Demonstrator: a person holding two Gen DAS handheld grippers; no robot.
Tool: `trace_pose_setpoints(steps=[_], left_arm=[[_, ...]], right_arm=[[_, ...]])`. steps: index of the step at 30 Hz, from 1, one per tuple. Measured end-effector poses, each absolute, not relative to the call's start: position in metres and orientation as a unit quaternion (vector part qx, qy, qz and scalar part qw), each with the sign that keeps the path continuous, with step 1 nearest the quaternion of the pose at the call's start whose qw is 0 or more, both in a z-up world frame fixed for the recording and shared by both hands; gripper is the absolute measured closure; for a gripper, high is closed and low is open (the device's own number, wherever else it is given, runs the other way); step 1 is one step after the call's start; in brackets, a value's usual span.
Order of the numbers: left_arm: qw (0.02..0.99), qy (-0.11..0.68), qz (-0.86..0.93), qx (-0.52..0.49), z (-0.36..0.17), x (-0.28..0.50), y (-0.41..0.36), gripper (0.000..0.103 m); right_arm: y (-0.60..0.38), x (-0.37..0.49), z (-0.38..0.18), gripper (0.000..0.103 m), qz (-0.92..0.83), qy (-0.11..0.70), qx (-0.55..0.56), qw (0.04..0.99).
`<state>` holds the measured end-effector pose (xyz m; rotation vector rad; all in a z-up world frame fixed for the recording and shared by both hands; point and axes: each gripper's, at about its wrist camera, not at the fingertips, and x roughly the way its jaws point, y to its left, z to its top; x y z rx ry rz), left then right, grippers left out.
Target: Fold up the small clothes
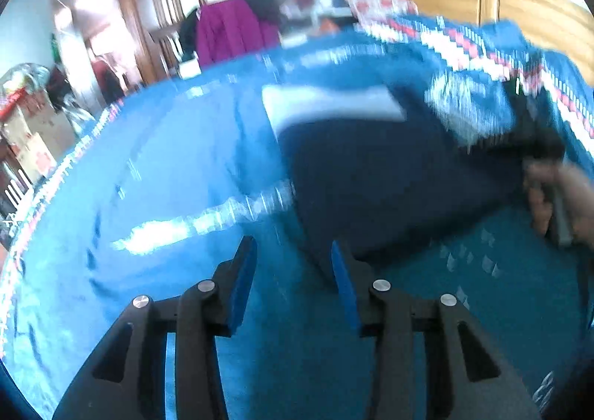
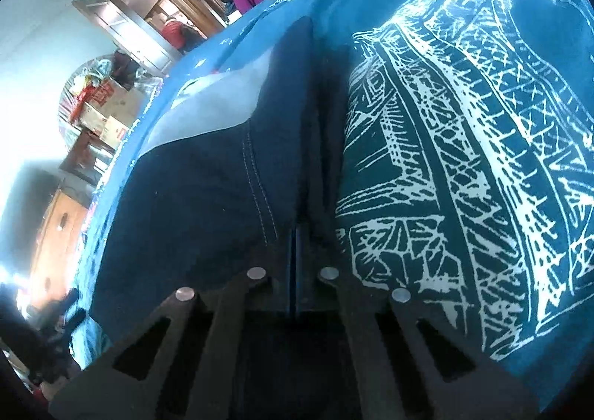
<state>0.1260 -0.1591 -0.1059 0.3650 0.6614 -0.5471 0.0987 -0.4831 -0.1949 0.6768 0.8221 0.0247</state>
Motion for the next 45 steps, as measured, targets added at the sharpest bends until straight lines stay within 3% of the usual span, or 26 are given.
trace_pose_setpoints(steps=[4, 7, 9, 10, 13, 18, 21, 23, 25, 29, 34, 36, 37, 39, 43, 45], left_arm=[[0.892, 0.278, -0.299, 0.195, -0.092, 0.136, -0.196, 0.060], [0.839, 0.333, -0.261, 0.342, -0.186, 0.156, -0.228, 0.056], [0.841, 0.342, -0.268, 0.321, -0.203, 0.163, -0.222, 0.055], [0.839, 0.347, -0.265, 0.325, -0.194, 0.165, -0.226, 0.056], [0.843, 0.374, -0.296, 0.248, -0.157, 0.173, -0.216, 0.076], [0.890, 0.294, -0.306, 0.167, -0.098, 0.210, -0.212, 0.076], [0.876, 0.311, -0.308, 0.202, -0.131, 0.257, -0.247, 0.073], [0.848, 0.357, -0.277, 0.277, -0.187, 0.280, -0.263, 0.059], [0.850, 0.359, -0.277, 0.268, -0.196, 0.286, -0.258, 0.059], [0.858, 0.357, -0.289, 0.230, -0.165, 0.289, -0.257, 0.085], [0.878, 0.296, -0.322, 0.194, -0.132, 0.323, -0.285, 0.083], [0.869, 0.316, -0.282, 0.255, -0.165, 0.355, -0.306, 0.081], [0.854, 0.344, -0.254, 0.297, -0.204, 0.377, -0.309, 0.071], [0.858, 0.336, -0.262, 0.288, -0.207, 0.384, -0.310, 0.071], [0.856, 0.335, -0.279, 0.278, -0.176, 0.367, -0.304, 0.088], [0.867, 0.318, -0.306, 0.232, -0.150, 0.336, -0.284, 0.088]], right_arm=[[-0.484, 0.098, -0.196, 0.103, 0.003, 0.389, 0.308, 0.868], [-0.484, 0.100, -0.197, 0.103, -0.001, 0.386, 0.299, 0.873], [-0.486, 0.103, -0.201, 0.103, 0.006, 0.381, 0.304, 0.873], [-0.485, 0.104, -0.202, 0.103, 0.006, 0.382, 0.303, 0.873], [-0.488, 0.105, -0.204, 0.103, 0.007, 0.381, 0.309, 0.871], [-0.491, 0.104, -0.205, 0.103, 0.010, 0.377, 0.318, 0.870], [-0.492, 0.104, -0.205, 0.103, 0.011, 0.376, 0.318, 0.870], [-0.492, 0.104, -0.204, 0.103, 0.012, 0.375, 0.320, 0.870], [-0.492, 0.104, -0.204, 0.103, 0.022, 0.372, 0.321, 0.870], [-0.493, 0.102, -0.205, 0.103, 0.021, 0.373, 0.322, 0.870], [-0.489, 0.101, -0.204, 0.103, 0.019, 0.371, 0.319, 0.872], [-0.489, 0.100, -0.205, 0.103, 0.021, 0.370, 0.321, 0.872], [-0.489, 0.100, -0.205, 0.103, 0.021, 0.370, 0.322, 0.871], [-0.488, 0.098, -0.206, 0.103, 0.028, 0.365, 0.325, 0.872], [-0.490, 0.099, -0.208, 0.103, 0.029, 0.366, 0.330, 0.870], [-0.490, 0.098, -0.208, 0.103, 0.029, 0.365, 0.329, 0.870]])
